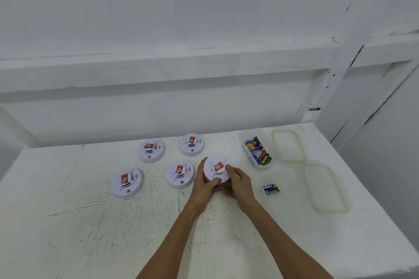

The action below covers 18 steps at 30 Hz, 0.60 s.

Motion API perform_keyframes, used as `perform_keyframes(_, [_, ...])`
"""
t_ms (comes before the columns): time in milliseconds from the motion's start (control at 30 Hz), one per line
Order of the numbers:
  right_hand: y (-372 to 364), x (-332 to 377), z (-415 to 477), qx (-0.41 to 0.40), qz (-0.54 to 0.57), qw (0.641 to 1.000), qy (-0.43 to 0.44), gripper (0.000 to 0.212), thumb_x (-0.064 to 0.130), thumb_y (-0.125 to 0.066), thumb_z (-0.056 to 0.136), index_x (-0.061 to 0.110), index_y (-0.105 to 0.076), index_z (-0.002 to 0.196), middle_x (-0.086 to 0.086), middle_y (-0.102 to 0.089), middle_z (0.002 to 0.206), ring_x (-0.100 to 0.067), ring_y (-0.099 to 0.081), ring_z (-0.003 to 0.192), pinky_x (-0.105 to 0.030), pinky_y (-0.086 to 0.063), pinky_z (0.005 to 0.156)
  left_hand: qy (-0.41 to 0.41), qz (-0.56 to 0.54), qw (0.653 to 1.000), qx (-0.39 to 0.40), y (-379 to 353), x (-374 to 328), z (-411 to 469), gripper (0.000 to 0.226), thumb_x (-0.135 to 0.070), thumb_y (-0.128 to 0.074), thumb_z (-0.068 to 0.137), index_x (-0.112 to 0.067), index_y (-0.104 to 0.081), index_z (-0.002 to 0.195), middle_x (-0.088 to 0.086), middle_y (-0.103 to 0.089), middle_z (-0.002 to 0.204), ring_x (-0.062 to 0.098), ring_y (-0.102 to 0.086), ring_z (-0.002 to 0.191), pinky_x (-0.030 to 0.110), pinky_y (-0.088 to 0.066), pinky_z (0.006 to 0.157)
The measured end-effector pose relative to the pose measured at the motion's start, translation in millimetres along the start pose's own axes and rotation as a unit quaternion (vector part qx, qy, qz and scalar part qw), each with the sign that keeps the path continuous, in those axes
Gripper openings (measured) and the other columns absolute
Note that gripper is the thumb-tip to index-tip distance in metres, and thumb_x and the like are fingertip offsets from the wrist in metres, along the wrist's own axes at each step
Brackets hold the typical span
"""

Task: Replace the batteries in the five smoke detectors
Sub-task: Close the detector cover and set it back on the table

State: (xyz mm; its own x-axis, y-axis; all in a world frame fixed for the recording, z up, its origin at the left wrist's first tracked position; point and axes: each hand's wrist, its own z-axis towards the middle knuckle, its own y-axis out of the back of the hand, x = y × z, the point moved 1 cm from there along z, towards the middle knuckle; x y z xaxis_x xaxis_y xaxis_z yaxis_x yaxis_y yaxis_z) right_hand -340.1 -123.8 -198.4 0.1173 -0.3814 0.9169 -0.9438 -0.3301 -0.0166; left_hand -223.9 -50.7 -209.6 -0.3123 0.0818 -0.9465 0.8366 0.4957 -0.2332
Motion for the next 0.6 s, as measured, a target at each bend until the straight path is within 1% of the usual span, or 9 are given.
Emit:
perform_keyframes(33, [2.8, 2.1, -0.5, 0.016, 0.011, 1.000, -0.013, 0.031, 0.048, -0.063, 0.093, 0.023, -0.071, 0.111, -0.004, -0.076, 0.104, -0.026, -0.075, 0.089, -0.037, -0.062, 0.071, 0.000, 0.000, 1.000, 0.003, -0.9, 0.0, 0.5, 0.077, 0.008, -0.067, 0.092, -0.023, -0.038, 0.156, 0.005, -0.060, 0.147, 0.027, -0.064, 0.128, 0.051, -0.060, 0.095])
perform_keyframes(100, [5.8, 3.1, -0.1, 0.031, 0.027, 0.999, -0.034, 0.029, 0.045, -0.064, 0.094, 0.021, -0.073, 0.107, -0.005, -0.077, 0.099, -0.028, -0.076, 0.085, -0.035, -0.061, 0.068, 0.001, 0.007, 1.000, 0.003, -1.9, -1.0, 0.7, 0.081, 0.000, -0.071, 0.086, -0.023, -0.038, 0.156, 0.004, -0.059, 0.148, 0.026, -0.064, 0.129, 0.047, -0.061, 0.093])
perform_keyframes(133, [6.1, 1.8, 0.8, 0.024, 0.023, 0.999, -0.033, 0.031, 0.047, -0.064, 0.092, 0.021, -0.074, 0.105, -0.005, -0.077, 0.098, -0.028, -0.076, 0.084, -0.036, -0.061, 0.067, 0.004, 0.012, 1.000, 0.000, -2.2, -1.3, 1.0, 0.083, -0.005, -0.072, 0.083, -0.024, -0.038, 0.156, 0.004, -0.058, 0.148, 0.026, -0.063, 0.129, 0.046, -0.062, 0.092])
perform_keyframes(200, [4.9, 0.4, 2.1, 0.011, 0.009, 1.000, -0.018, 0.037, 0.054, -0.065, 0.090, 0.020, -0.075, 0.101, -0.005, -0.078, 0.095, -0.029, -0.076, 0.083, -0.037, -0.061, 0.066, 0.006, 0.013, 1.000, 0.001, -1.1, 0.4, 2.9, 0.084, -0.008, -0.073, 0.081, -0.026, -0.039, 0.156, 0.004, -0.058, 0.149, 0.027, -0.062, 0.131, 0.048, -0.061, 0.094])
perform_keyframes(300, [5.8, -0.2, 3.1, 0.028, 0.002, 1.000, -0.009, 0.042, 0.057, -0.064, 0.090, 0.017, -0.074, 0.101, -0.007, -0.078, 0.094, -0.029, -0.076, 0.082, -0.040, -0.062, 0.068, 0.007, 0.024, 1.000, 0.000, 0.7, 1.3, 3.9, 0.084, -0.008, -0.073, 0.081, -0.027, -0.039, 0.156, 0.005, -0.059, 0.148, 0.028, -0.062, 0.130, 0.049, -0.061, 0.093])
perform_keyframes(367, [9.2, 0.9, 1.7, 0.040, 0.003, 0.999, -0.004, 0.040, 0.052, -0.062, 0.093, 0.015, -0.072, 0.103, -0.007, -0.078, 0.095, -0.028, -0.076, 0.081, -0.038, -0.062, 0.067, 0.007, 0.035, 0.999, 0.003, 0.4, 2.5, 4.3, 0.085, -0.008, -0.074, 0.080, -0.026, -0.039, 0.156, 0.004, -0.058, 0.149, 0.027, -0.062, 0.131, 0.048, -0.061, 0.093])
perform_keyframes(467, [10.6, 0.1, 0.0, 0.035, 0.000, 0.999, 0.013, 0.037, 0.048, -0.062, 0.094, 0.014, -0.072, 0.105, -0.006, -0.077, 0.097, -0.027, -0.076, 0.081, -0.038, -0.062, 0.065, 0.007, 0.043, 0.999, 0.006, -0.3, 3.3, 4.3, 0.087, -0.007, -0.074, 0.079, -0.027, -0.039, 0.156, 0.004, -0.058, 0.149, 0.026, -0.061, 0.131, 0.051, -0.061, 0.094])
perform_keyframes(600, [7.6, -1.1, 0.4, 0.018, -0.019, 0.999, 0.028, 0.036, 0.049, -0.061, 0.094, 0.015, -0.072, 0.102, -0.005, -0.077, 0.095, -0.027, -0.075, 0.077, -0.040, -0.063, 0.063, 0.007, 0.044, 0.999, 0.006, 1.1, 3.5, 3.8, 0.085, 0.000, -0.074, 0.085, -0.024, -0.037, 0.158, 0.004, -0.056, 0.151, 0.024, -0.061, 0.132, 0.044, -0.062, 0.093])
